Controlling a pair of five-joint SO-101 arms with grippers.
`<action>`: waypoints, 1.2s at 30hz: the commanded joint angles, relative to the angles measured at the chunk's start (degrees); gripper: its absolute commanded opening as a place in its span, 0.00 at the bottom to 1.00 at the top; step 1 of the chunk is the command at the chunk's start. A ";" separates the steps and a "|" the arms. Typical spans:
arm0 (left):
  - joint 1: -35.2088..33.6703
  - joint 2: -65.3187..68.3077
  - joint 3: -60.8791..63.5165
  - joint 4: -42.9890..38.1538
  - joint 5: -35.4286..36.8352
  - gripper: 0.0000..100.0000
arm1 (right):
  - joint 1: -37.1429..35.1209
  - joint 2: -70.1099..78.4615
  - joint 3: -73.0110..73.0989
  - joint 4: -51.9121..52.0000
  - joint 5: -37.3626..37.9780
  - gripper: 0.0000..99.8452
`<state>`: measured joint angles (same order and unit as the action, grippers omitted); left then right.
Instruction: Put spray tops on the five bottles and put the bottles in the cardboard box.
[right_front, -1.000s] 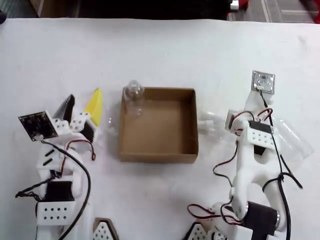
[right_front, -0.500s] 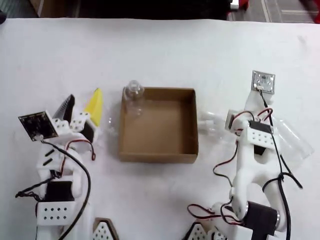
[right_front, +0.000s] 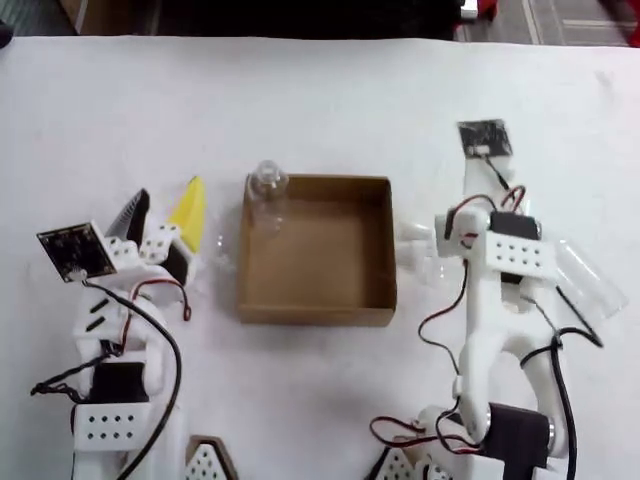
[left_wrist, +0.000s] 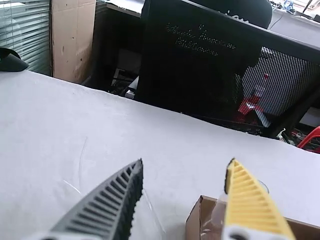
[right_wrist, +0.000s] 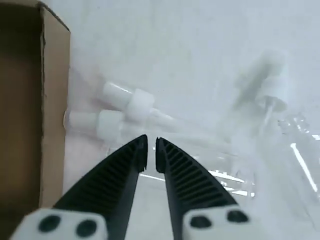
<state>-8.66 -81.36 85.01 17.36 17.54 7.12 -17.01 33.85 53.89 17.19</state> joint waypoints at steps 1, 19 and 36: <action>0.75 -0.04 -1.23 -1.58 -0.62 0.25 | 0.04 -1.71 -7.03 3.03 1.41 0.02; 0.66 -0.04 -1.23 -1.58 -0.62 0.25 | -0.75 -0.48 2.46 -3.47 10.46 0.02; 0.84 -0.04 -1.23 -1.85 -3.43 0.25 | 15.78 14.73 -7.56 1.80 21.45 0.02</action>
<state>-8.66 -81.36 85.01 17.36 15.25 19.25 -0.75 30.15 52.92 35.56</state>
